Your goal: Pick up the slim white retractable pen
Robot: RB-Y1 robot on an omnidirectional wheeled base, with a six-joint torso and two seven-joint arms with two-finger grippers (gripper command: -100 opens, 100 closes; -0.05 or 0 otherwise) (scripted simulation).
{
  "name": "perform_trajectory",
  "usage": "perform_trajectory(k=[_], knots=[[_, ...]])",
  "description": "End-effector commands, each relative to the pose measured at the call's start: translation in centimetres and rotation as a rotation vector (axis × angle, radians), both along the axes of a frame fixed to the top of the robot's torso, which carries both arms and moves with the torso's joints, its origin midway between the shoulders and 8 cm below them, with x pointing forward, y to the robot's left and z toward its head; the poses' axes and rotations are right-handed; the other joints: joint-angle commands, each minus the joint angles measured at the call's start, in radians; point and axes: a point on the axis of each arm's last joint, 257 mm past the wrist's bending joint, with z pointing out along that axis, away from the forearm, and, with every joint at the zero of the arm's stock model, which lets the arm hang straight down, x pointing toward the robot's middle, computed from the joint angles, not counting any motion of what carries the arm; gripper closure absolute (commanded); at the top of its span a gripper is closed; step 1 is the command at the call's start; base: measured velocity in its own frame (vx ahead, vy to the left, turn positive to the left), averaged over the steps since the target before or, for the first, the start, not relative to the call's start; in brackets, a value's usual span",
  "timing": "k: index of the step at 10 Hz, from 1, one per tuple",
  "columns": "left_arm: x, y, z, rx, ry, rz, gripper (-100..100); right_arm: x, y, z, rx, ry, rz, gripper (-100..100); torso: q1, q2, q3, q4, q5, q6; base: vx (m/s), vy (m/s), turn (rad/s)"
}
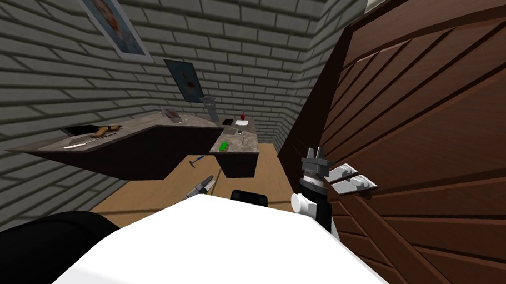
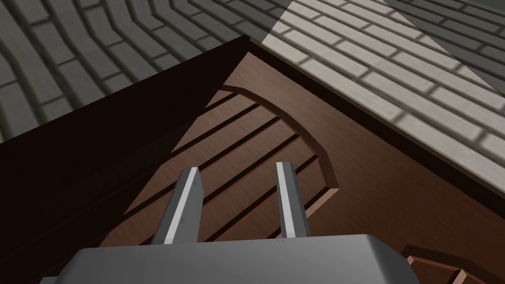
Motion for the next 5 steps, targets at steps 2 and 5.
perform_trajectory(k=[2, 5], knots=[[-2.2, 1.6, -2.9, 0.023, 0.118, -0.024, -100, 0.0, 0.0, 0.0, 0.000, 0.000, 0.000, 0, 0.000, 0.000, 0.000, 0.000, 0.000, 0.000, -0.032, -0.030, -0.100], [-4.7, 3.0, -5.1, 0.044, 0.220, -0.038, -100, 0.0, 0.0, 0.0, 0.000, 0.000, 0.000, 0, -0.001, -0.001, 0.000, 0.000, 0.000, 0.000, -0.016, -0.032, -0.070]])
